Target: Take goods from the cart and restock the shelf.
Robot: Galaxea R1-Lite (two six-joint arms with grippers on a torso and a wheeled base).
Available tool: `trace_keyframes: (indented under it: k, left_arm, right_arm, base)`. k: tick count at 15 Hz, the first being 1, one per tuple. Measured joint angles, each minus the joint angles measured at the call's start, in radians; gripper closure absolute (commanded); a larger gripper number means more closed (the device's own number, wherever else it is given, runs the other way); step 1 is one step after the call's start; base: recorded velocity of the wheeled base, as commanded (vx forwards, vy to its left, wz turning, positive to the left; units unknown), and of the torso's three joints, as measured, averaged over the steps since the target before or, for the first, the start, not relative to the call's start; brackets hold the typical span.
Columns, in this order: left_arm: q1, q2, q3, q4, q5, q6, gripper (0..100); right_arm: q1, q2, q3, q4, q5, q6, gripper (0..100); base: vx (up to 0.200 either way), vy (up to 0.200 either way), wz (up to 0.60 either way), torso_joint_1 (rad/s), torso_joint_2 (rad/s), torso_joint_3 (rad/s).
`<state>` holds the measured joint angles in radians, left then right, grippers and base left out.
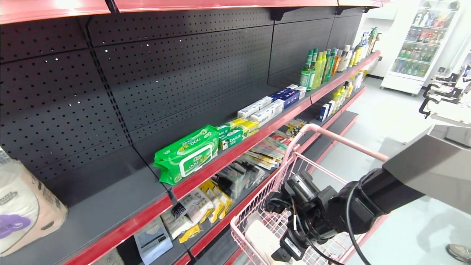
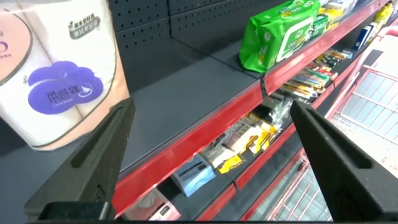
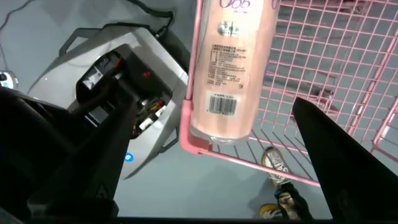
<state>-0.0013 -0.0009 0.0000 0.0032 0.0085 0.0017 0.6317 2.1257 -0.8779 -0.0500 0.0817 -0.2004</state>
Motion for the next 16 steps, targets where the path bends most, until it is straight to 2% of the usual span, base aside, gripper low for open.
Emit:
trace_keyframes:
  k: [5, 11, 16]
  left_arm:
    - [-0.001, 0.0, 0.0, 0.0, 0.0, 0.001, 0]
    - [0.0, 0.0, 0.0, -0.001, 0.0, 0.005, 0]
    - [0.0, 0.0, 0.0, -0.001, 0.0, 0.005, 0]
  right_arm:
    - [0.021, 0.058, -0.026, -0.006, -0.053, -0.056, 0]
    - [0.036, 0.093, -0.09, -0.007, -0.062, -0.056, 0]
    - [0.041, 0.111, -0.1, -0.01, -0.094, -0.05, 0]
  base:
    - [0.0, 0.0, 0.0, -0.11, 0.24, 0.129]
    - [0.0, 0.0, 0.0, -0.146, 0.33, 0.184]
    - [0.0, 0.0, 0.0, -0.018, 0.05, 0.026]
